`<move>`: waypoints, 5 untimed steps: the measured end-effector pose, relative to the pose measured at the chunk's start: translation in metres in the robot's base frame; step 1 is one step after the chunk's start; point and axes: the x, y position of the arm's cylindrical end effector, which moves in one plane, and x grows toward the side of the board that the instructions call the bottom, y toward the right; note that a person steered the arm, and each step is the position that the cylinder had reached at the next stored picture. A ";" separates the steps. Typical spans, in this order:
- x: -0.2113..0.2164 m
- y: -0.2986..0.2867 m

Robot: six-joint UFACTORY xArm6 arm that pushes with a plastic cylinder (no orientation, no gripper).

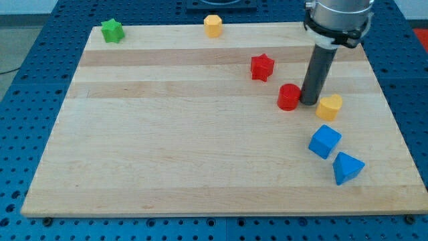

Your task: Move the red star slightly towards the green circle

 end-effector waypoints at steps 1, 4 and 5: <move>0.000 -0.015; -0.045 -0.086; -0.060 -0.089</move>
